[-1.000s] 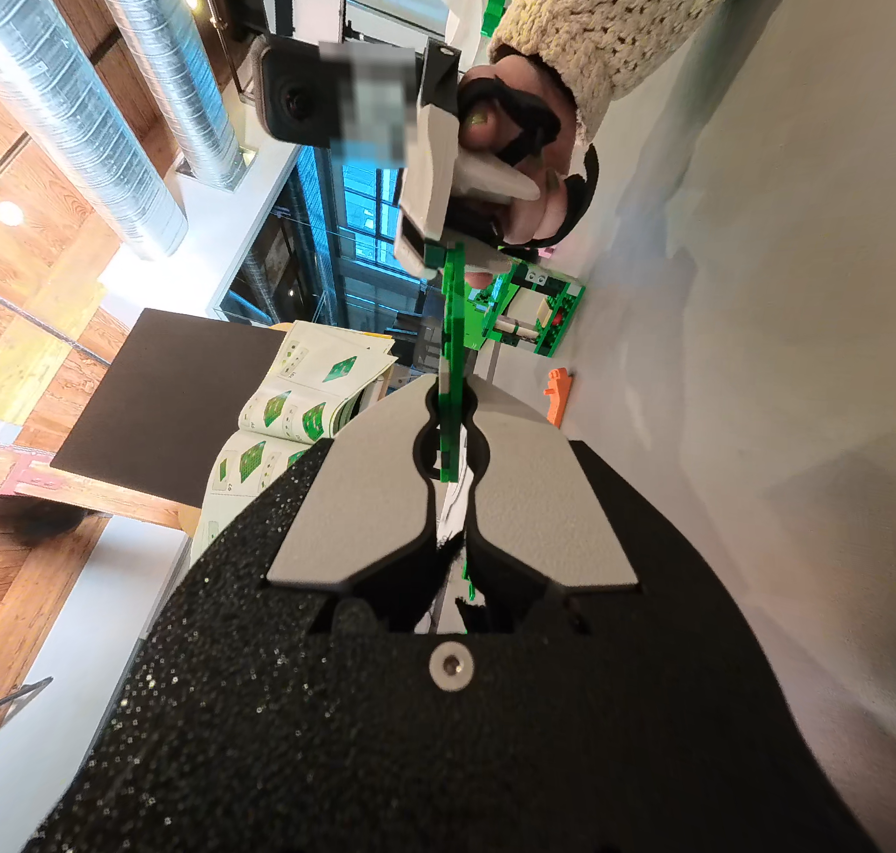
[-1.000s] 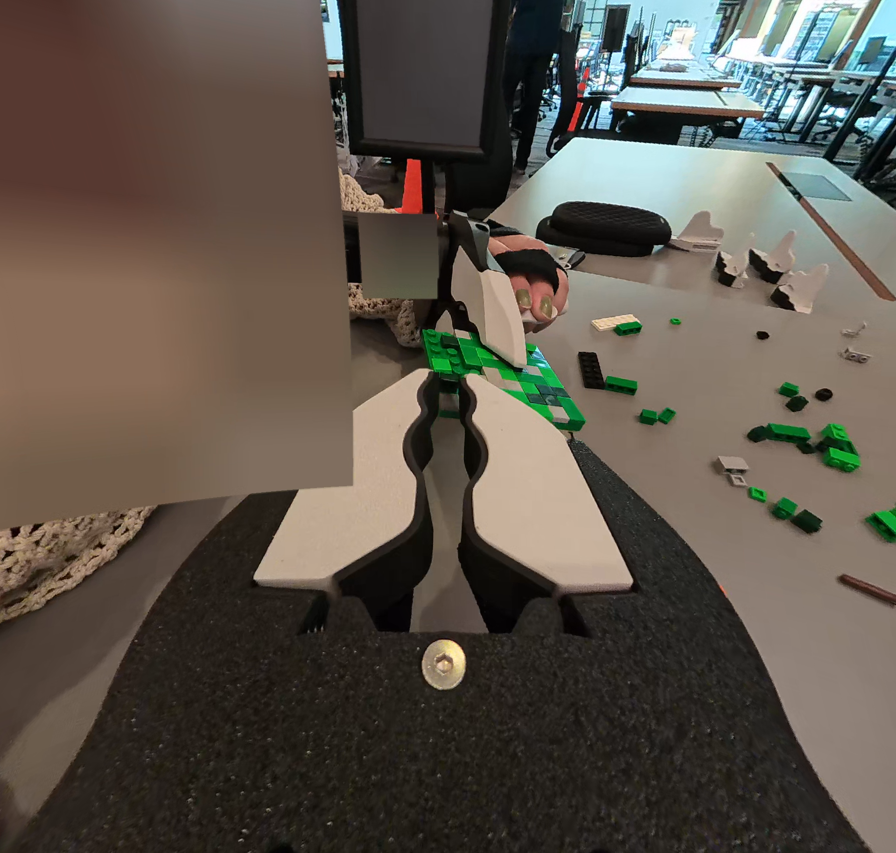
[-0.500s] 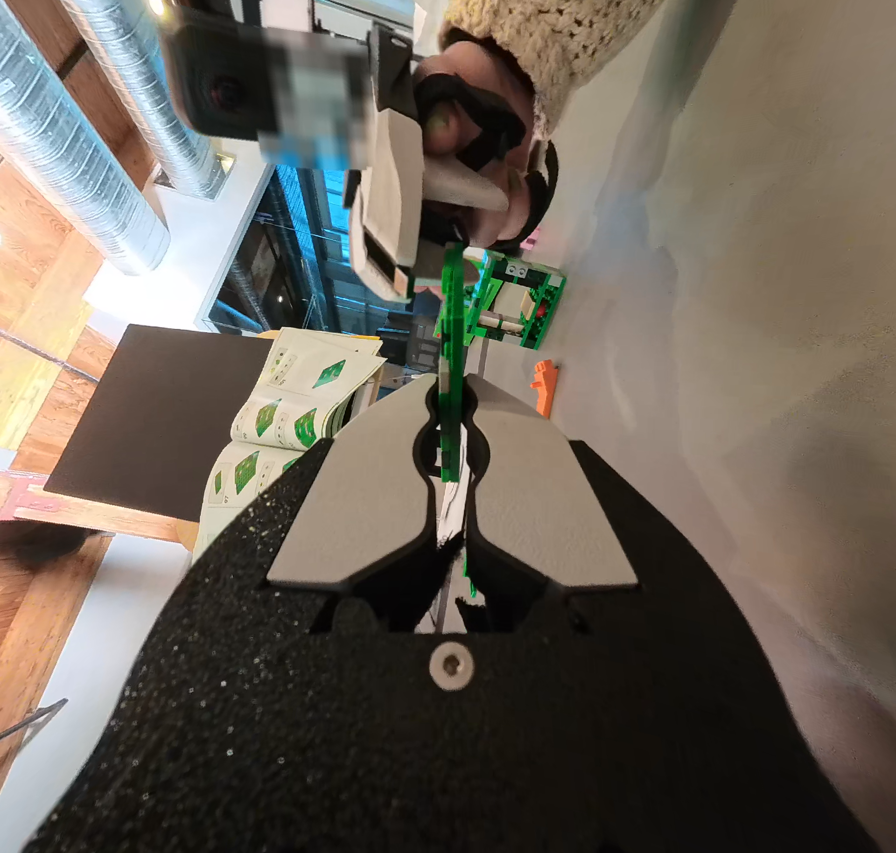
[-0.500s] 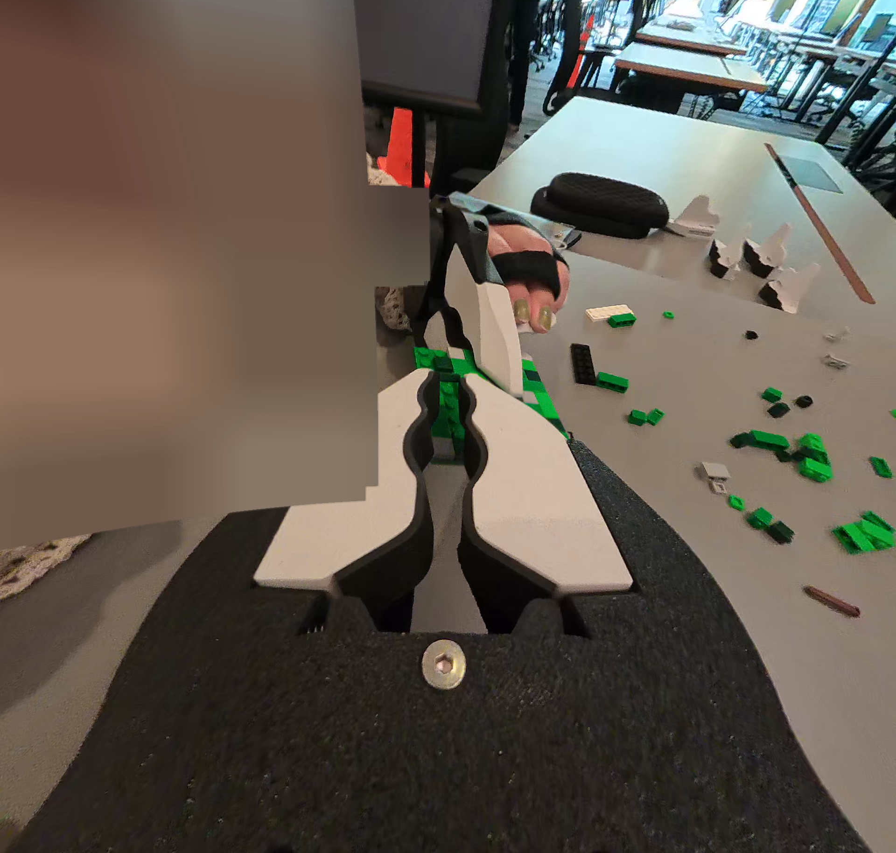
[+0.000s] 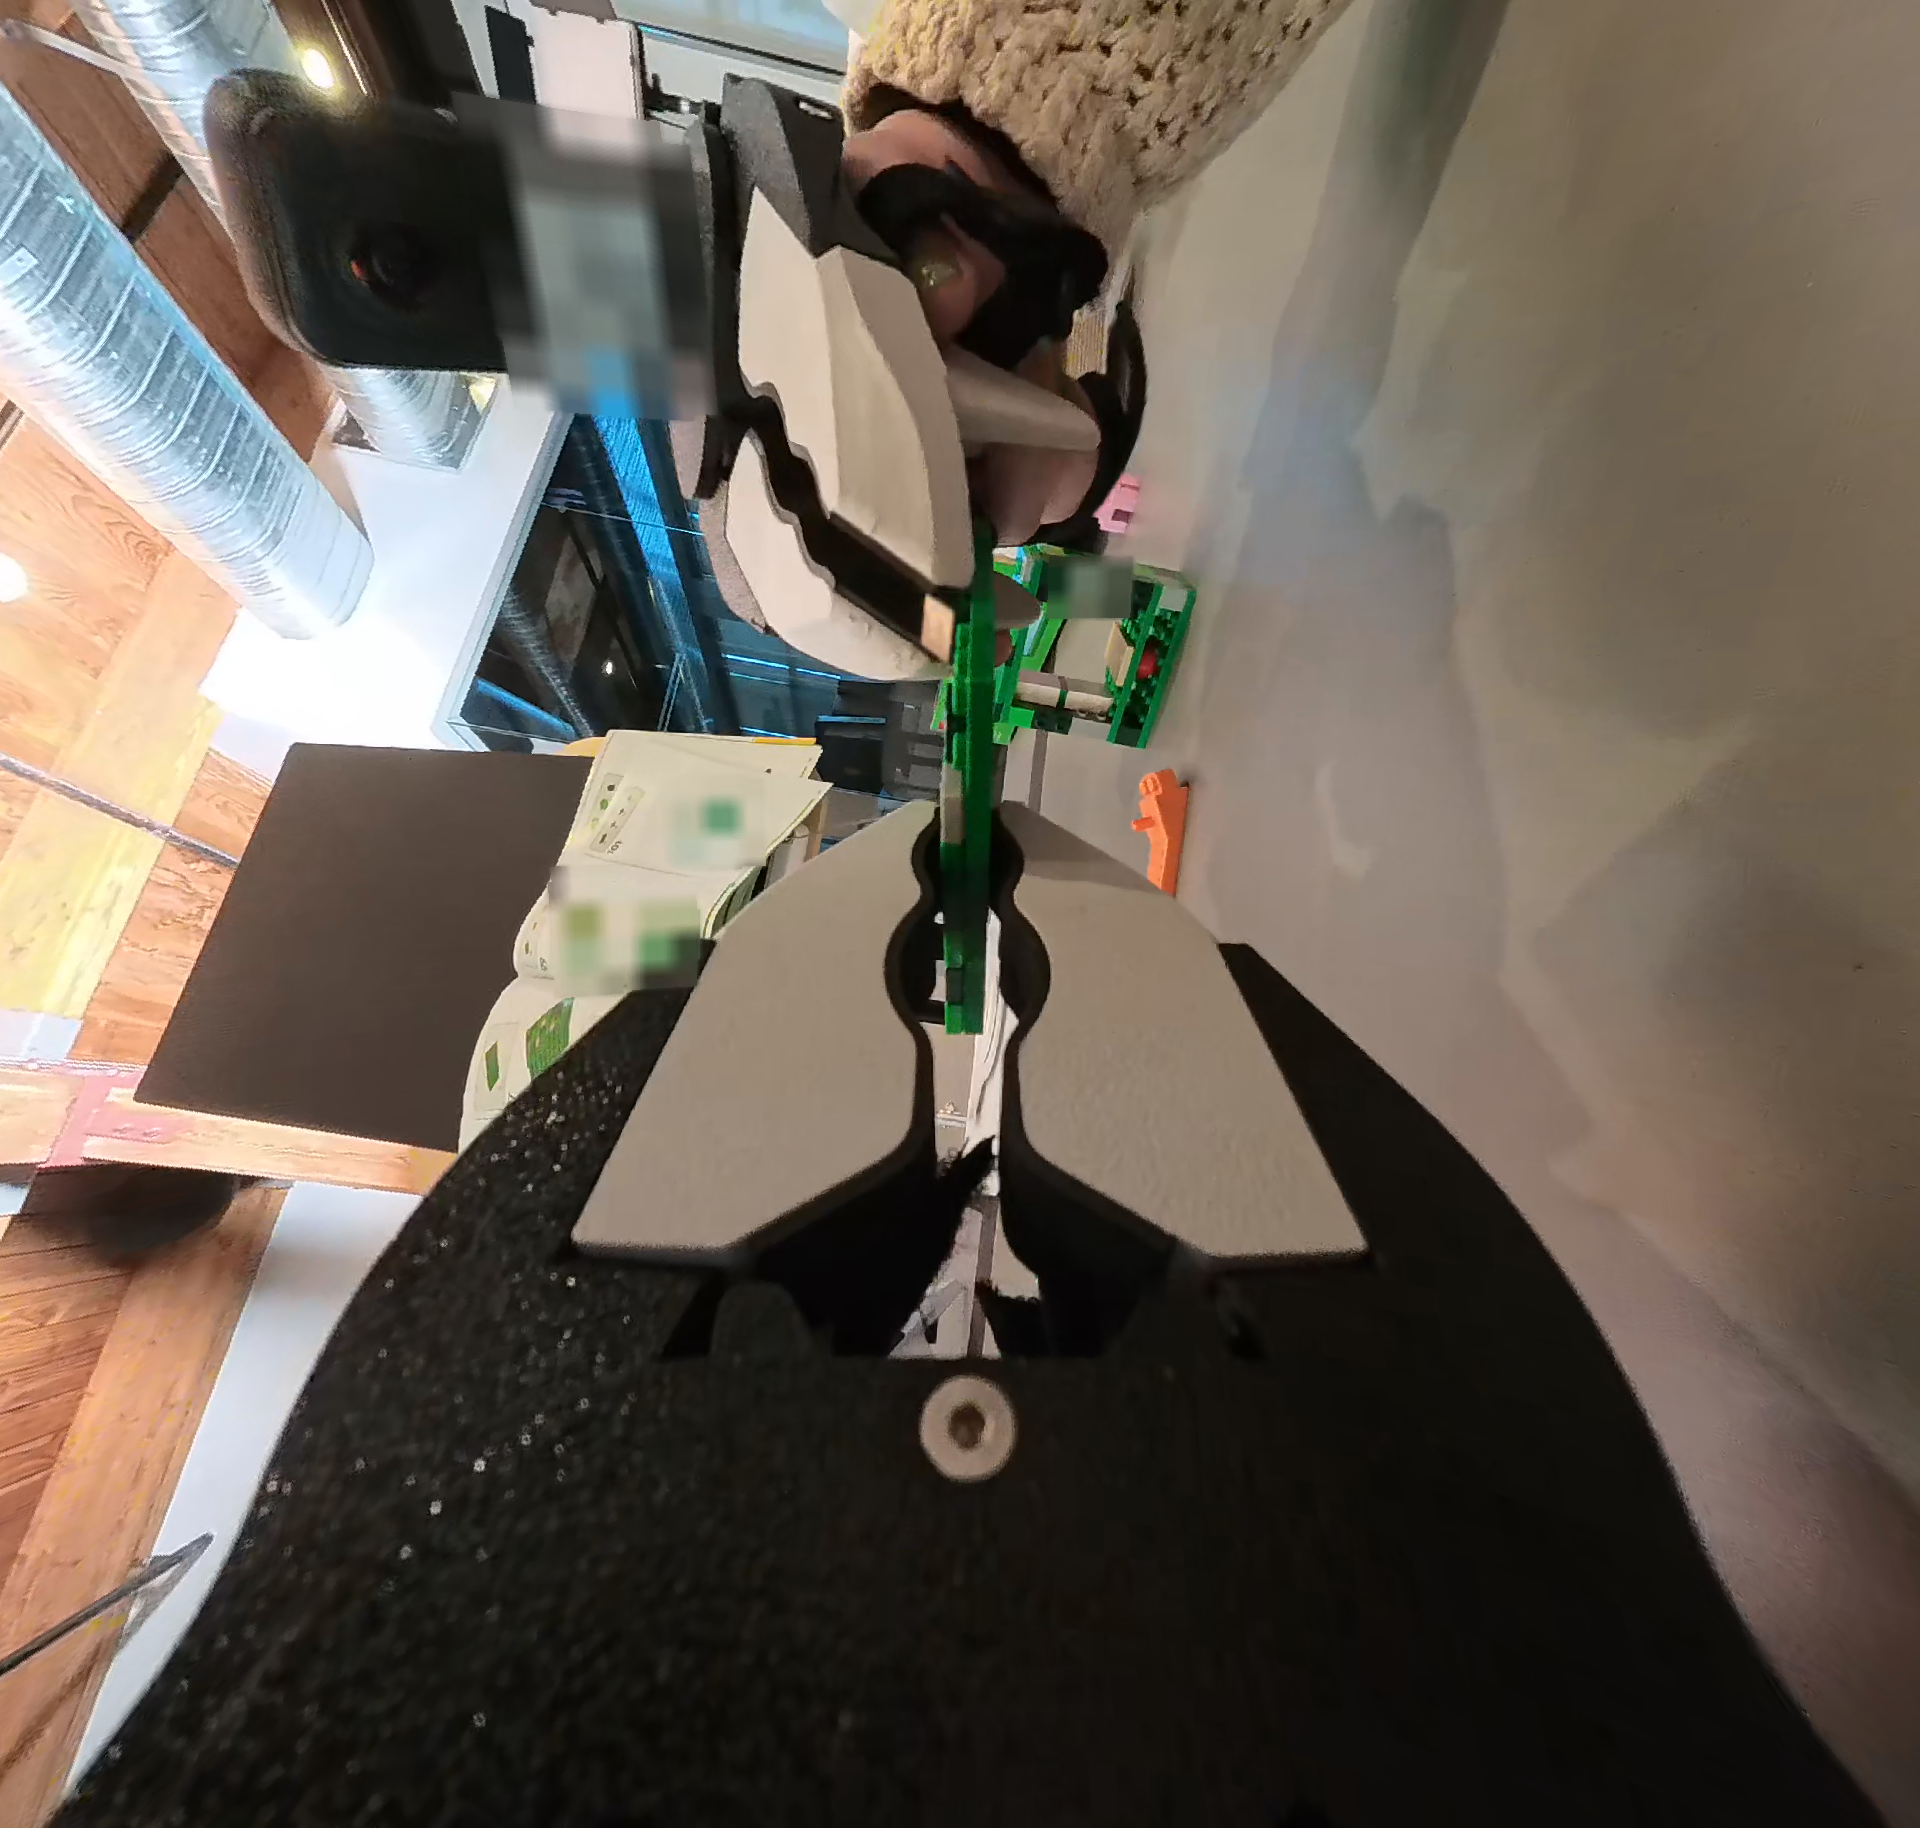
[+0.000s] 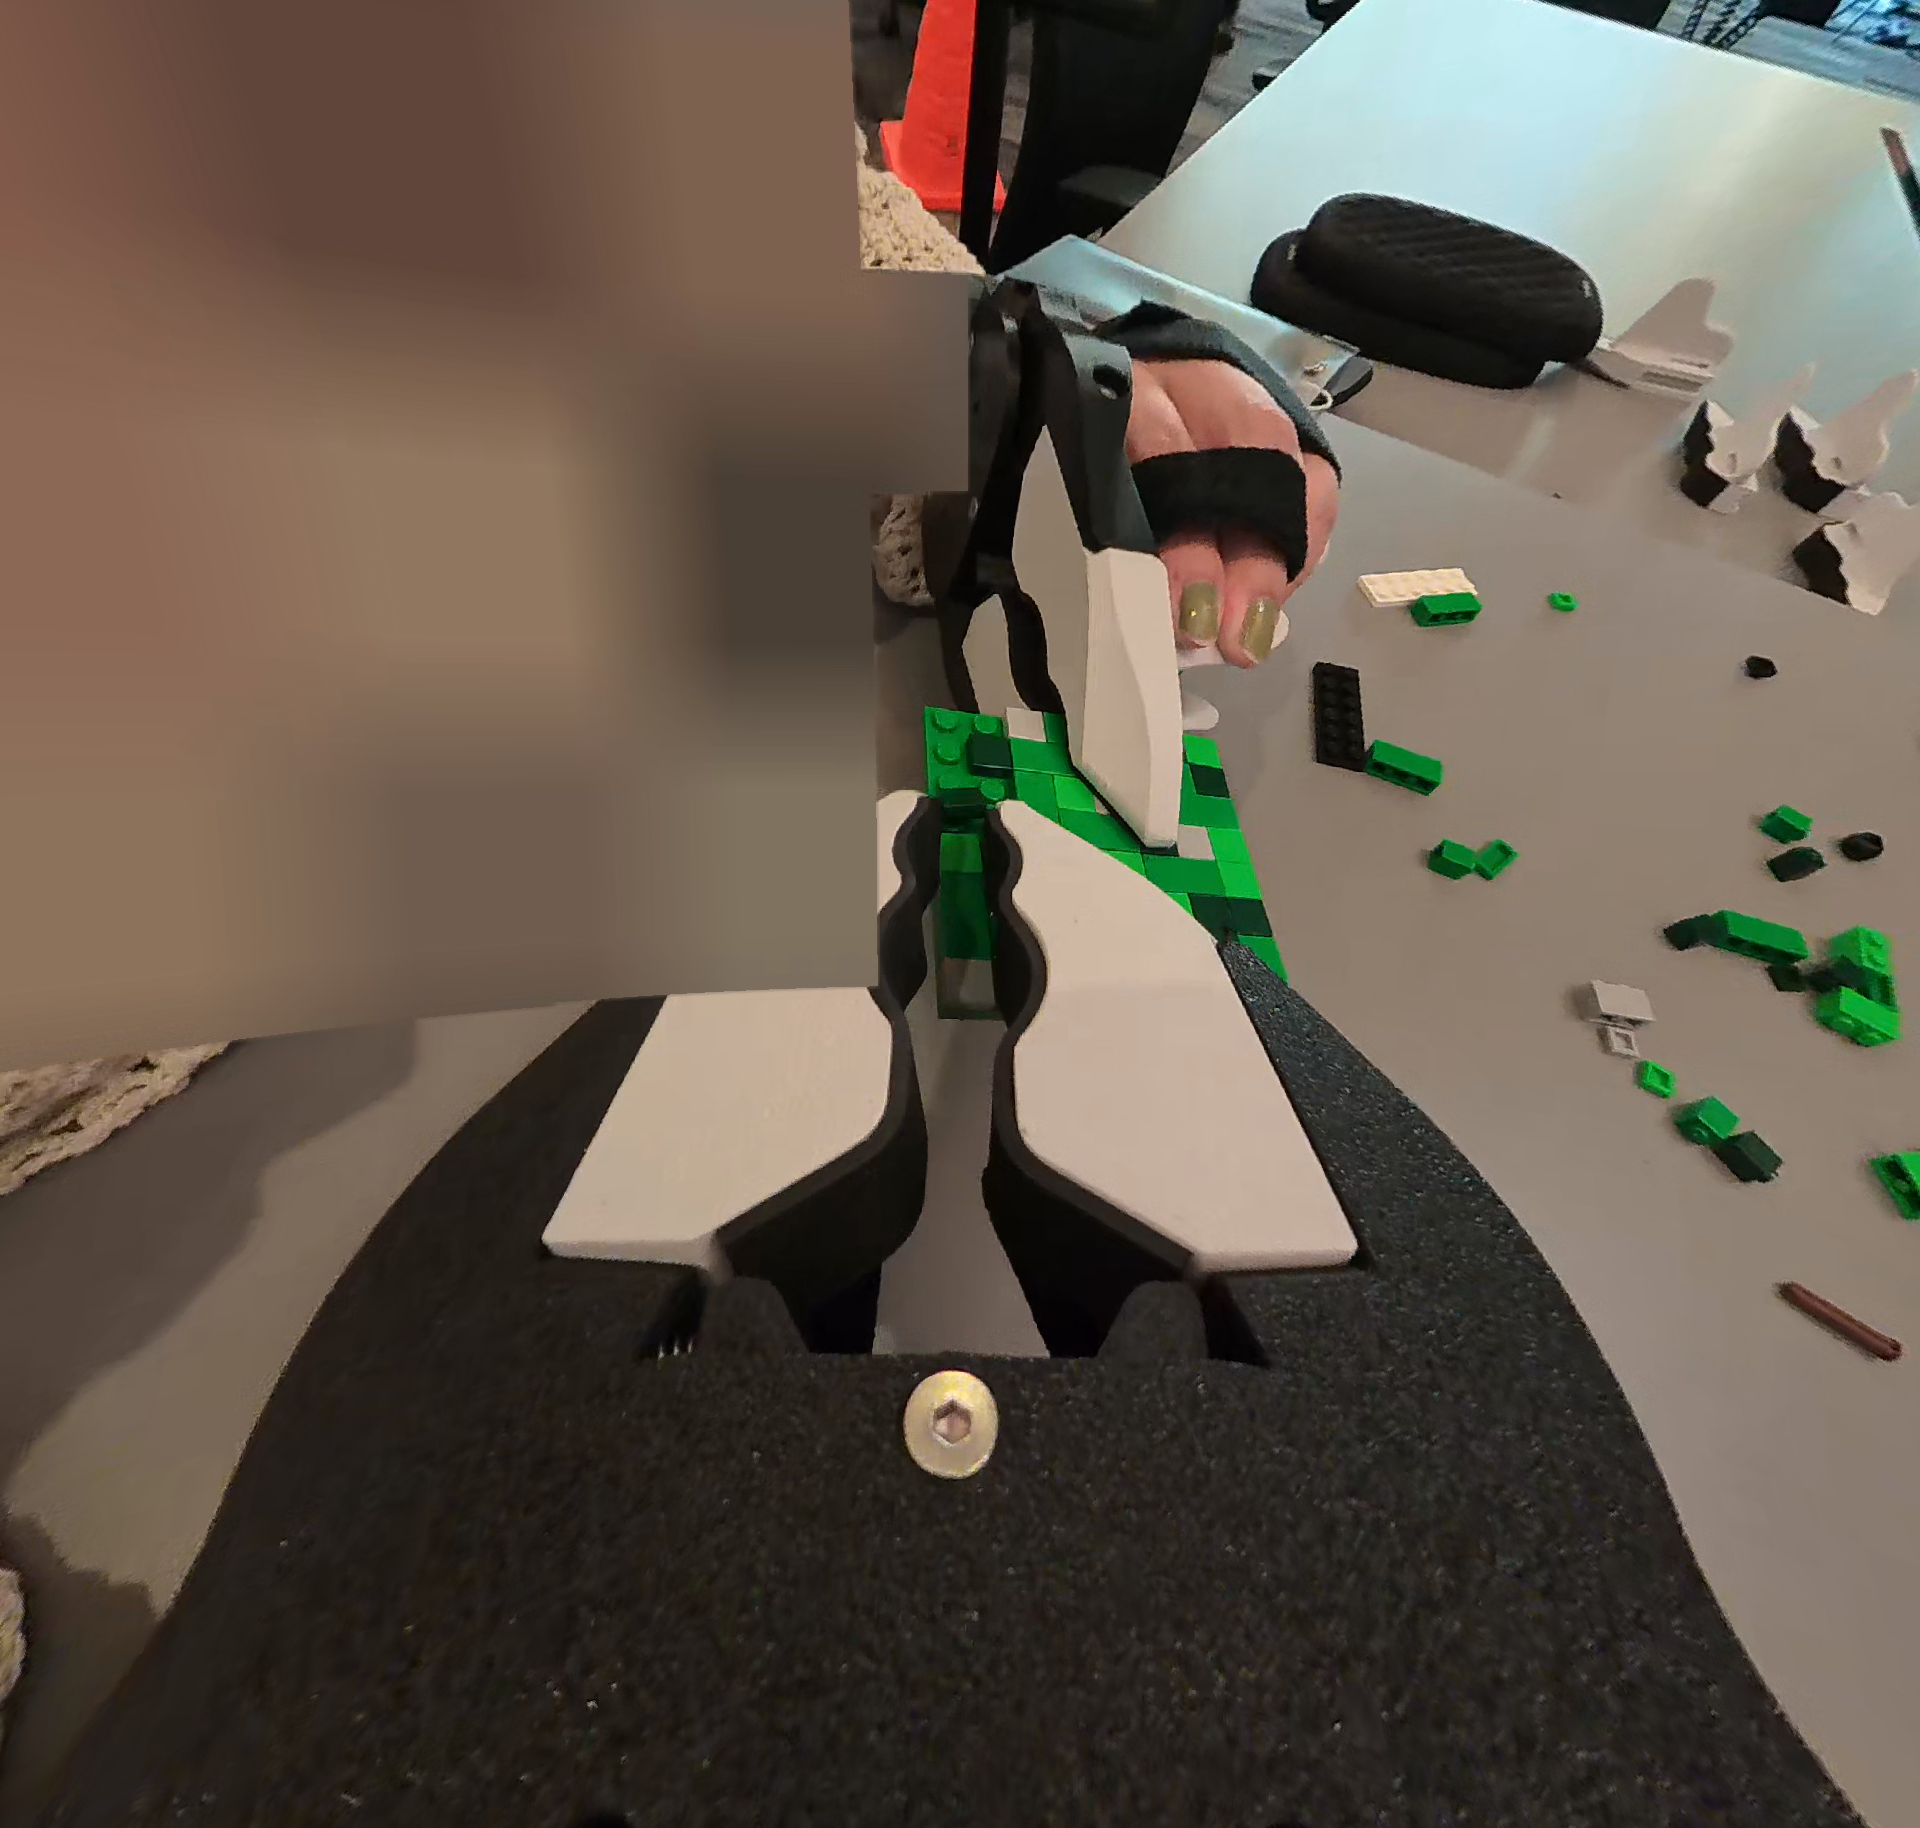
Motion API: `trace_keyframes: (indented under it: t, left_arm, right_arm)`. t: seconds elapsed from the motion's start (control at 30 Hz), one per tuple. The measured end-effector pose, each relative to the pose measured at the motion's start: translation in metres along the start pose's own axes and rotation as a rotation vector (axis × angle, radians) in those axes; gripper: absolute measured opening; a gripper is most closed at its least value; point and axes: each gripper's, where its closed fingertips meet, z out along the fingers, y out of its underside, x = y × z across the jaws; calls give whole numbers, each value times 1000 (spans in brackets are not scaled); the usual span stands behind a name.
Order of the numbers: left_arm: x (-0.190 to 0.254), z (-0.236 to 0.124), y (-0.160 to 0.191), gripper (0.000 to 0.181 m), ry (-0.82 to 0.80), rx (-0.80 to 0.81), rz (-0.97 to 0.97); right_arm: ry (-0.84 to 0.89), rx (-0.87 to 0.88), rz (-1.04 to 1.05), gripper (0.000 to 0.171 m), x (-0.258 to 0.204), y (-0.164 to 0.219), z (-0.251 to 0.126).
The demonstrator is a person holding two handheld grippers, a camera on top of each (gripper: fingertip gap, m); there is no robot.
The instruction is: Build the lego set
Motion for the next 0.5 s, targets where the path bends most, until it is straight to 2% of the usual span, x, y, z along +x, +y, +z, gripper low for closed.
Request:
trace_keyframes:
  t: [0.03,0.2,0.27,0.4,0.5]
  left_arm:
    - [0,0,0,6,1,-1,-1]
    - [0,1,1,6,5,-6,-11]
    - [1,2,3,5,12,-18,-13]
    - [0,3,10,6,19,-54,-40]
    - [2,4,12,6,33,-67,-42]
  right_arm:
    - [-4,-4,0,8,0,0,0]
    - [25,-11,8,29,-1,-1,-5]
    - [79,-1,-19,31,-2,-7,-6]
    - [404,-124,-292,35,8,-6,-4]
    - [617,-360,-528,36,18,13,-3]
